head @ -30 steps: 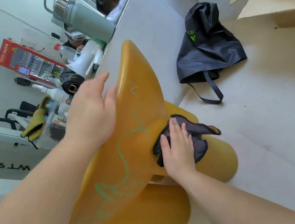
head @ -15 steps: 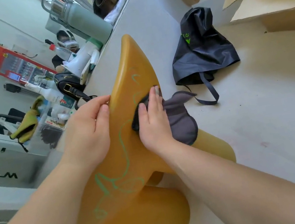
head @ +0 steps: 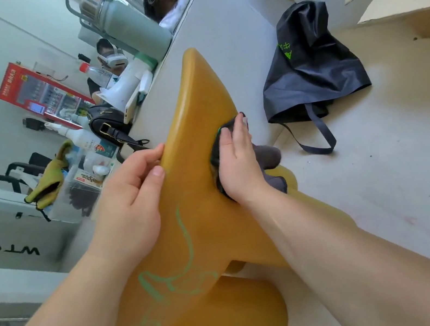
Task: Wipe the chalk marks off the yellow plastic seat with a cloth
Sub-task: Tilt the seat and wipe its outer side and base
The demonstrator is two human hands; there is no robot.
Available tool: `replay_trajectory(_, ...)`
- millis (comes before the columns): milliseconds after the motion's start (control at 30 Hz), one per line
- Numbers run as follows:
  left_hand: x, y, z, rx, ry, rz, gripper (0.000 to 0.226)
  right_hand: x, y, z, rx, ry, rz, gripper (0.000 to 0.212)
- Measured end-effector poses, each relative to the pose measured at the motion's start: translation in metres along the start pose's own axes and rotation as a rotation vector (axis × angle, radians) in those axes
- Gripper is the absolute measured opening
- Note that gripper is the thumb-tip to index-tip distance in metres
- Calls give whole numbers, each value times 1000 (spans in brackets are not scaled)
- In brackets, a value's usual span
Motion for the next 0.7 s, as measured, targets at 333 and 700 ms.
replay_trajectory(333, 0, -2, 3, -2, 63, 34, 35, -2, -27, 44, -194, 169, 20, 60)
replay_trajectory(700, 0, -4, 6, -23, 125, 27, 40, 46, 76, 73, -304, 147, 35, 69)
Point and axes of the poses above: each hand's wrist, its own y-axis away from the middle knuckle, its own x-axis out of the palm, z = x × y, the point moved 5 cm from there along -y, towards the middle knuckle, and after that the axes turned 10 degrees about -x, right-handed, at the moved point
